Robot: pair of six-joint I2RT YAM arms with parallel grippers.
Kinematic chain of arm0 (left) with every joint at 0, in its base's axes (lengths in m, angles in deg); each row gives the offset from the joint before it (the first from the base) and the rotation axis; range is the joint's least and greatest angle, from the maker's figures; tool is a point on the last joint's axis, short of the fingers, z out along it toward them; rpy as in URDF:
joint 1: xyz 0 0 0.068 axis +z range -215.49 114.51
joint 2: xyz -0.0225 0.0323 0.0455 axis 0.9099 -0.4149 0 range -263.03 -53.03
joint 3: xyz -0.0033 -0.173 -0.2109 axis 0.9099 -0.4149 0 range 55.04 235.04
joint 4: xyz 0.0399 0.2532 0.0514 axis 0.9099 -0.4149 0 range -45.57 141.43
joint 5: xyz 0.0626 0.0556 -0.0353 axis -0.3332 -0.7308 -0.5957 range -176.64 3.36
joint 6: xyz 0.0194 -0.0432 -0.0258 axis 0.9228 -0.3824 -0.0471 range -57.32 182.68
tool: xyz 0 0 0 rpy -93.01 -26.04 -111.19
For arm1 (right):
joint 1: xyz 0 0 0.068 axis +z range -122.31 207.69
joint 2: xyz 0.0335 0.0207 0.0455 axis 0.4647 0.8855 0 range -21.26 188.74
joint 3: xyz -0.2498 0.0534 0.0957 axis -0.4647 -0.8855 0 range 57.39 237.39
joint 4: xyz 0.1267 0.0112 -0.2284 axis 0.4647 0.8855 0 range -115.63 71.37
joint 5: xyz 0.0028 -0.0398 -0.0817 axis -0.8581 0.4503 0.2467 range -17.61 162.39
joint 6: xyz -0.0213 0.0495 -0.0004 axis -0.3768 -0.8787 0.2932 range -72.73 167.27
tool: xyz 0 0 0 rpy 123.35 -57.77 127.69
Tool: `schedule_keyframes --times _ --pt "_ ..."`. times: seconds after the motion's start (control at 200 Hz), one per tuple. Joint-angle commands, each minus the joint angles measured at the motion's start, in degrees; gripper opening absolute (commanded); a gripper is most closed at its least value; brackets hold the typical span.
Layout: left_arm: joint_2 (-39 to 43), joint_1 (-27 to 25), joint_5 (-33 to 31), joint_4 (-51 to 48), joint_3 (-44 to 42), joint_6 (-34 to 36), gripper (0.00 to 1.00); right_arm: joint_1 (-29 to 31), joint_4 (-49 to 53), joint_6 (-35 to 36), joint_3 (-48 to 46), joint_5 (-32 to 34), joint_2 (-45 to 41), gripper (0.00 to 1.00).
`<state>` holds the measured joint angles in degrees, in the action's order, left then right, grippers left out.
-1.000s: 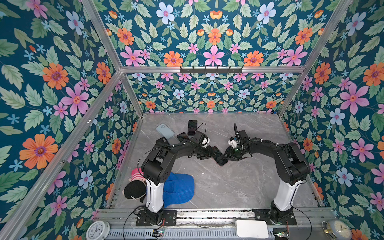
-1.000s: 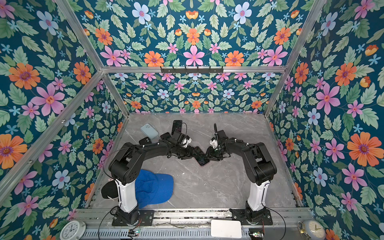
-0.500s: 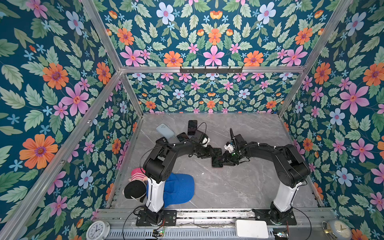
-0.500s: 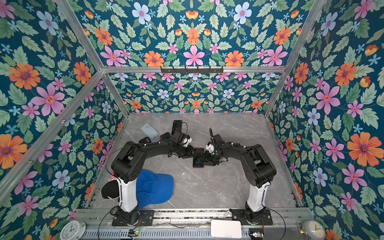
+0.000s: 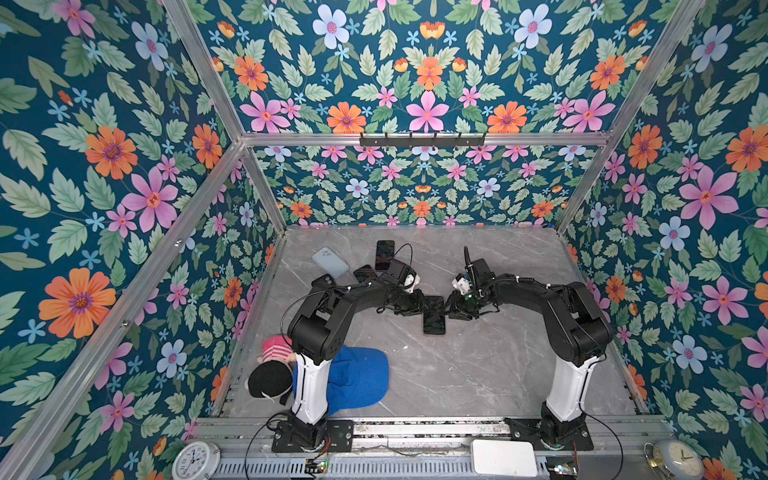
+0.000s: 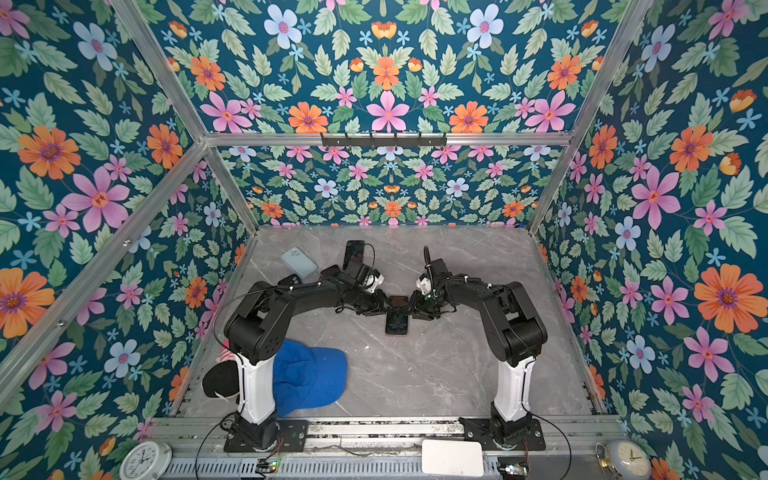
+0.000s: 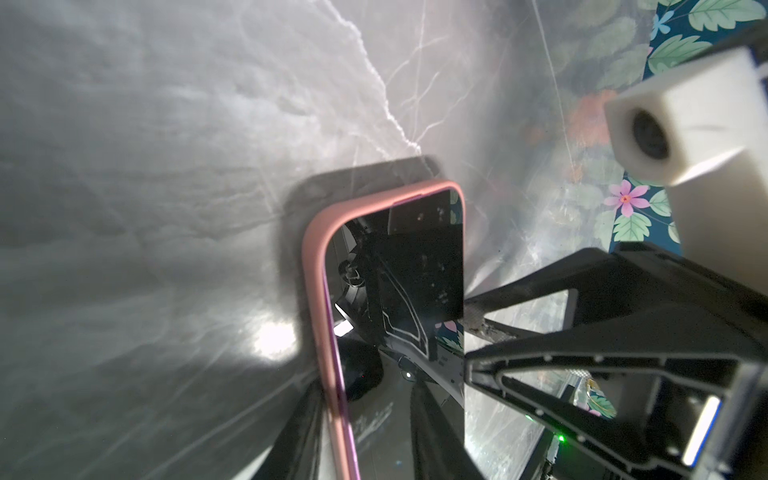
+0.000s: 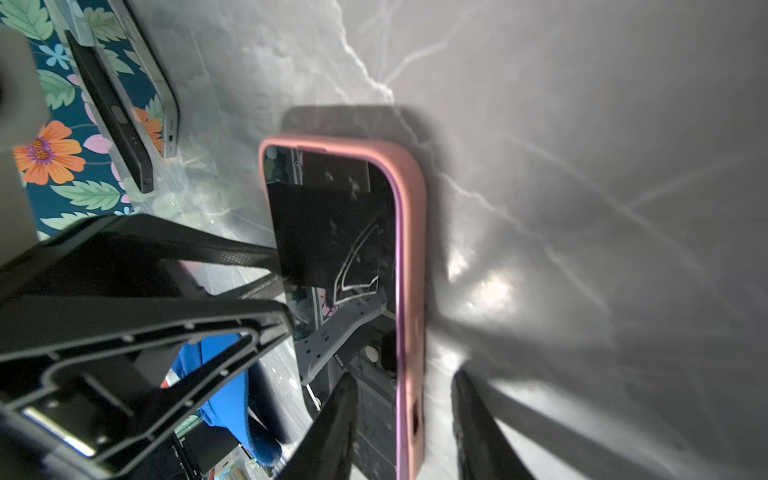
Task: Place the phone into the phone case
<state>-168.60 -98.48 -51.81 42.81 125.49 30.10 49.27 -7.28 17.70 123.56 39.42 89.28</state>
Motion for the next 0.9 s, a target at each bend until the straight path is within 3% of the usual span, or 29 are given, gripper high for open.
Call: schedule_keyframes --times 0.0,0.32,0.645,0.895 --pt "-0.54 0.03 -1.81 -2.09 0.03 1.20 0.37 0.03 1.61 0.25 -0.07 1.25 0.64 0.36" --pt "6.96 0.03 -3.30 -12.58 -2.81 1.29 0.34 0.20 1.51 -2.03 -2.77 1.24 -2.02 0.34" --pt "12.91 -1.82 0.75 -8.41 -10.00 -5.76 0.32 2.16 -0.42 -10.77 -8.05 2.69 -7.45 0.42" --pt "11.87 -3.27 0.78 -8.74 -9.31 -6.46 0.32 3.01 -0.75 -11.61 -8.94 2.96 -7.37 0.45"
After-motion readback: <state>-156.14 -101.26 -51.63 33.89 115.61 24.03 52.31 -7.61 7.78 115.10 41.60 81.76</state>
